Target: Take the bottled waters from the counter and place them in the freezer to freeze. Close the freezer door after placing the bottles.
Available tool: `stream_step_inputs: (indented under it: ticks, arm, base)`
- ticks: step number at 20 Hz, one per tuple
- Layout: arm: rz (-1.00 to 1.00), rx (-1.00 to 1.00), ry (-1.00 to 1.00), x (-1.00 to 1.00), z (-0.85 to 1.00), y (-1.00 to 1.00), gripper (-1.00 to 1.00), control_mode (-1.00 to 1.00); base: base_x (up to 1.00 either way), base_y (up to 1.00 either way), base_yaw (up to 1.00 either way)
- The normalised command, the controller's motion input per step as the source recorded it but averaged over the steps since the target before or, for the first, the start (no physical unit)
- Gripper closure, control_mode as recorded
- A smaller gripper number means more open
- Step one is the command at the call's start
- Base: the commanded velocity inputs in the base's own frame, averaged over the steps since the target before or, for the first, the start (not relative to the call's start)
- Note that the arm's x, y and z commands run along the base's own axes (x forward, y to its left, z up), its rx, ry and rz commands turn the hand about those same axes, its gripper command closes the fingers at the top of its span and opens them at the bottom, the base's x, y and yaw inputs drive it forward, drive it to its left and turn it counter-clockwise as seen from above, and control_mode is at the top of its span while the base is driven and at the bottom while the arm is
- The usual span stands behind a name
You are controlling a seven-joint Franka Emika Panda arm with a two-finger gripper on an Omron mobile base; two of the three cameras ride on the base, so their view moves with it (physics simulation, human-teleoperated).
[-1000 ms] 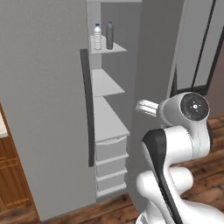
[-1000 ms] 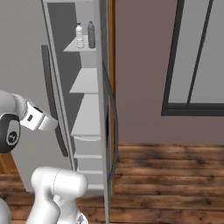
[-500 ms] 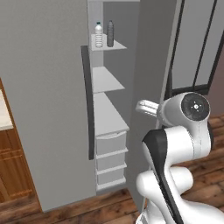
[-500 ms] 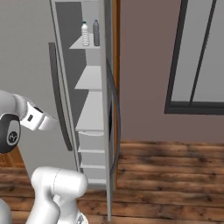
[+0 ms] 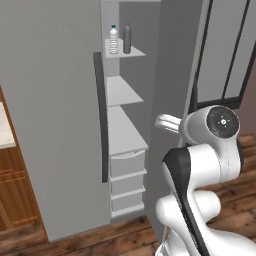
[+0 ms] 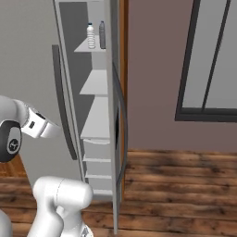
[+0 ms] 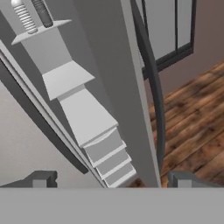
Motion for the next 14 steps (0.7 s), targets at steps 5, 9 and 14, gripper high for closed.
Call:
stream_step_inputs:
  ticks: [5, 9, 14]
  arm:
    - [0.01, 0.00, 0.00, -0.04, 0.00, -0.05, -1.00, -1.00]
    - [0.05, 0.00, -0.05, -0.32, 0.00, -0.16, -1.00, -1.00]
    - [0.00, 0.00, -0.09, -0.40, 0.05, -0.16, -1.00, -1.00]
  base:
    - [-0.05, -0.38, 0.04]
    - [0.00, 0.00, 0.00]
    - [0.00, 0.00, 0.00]
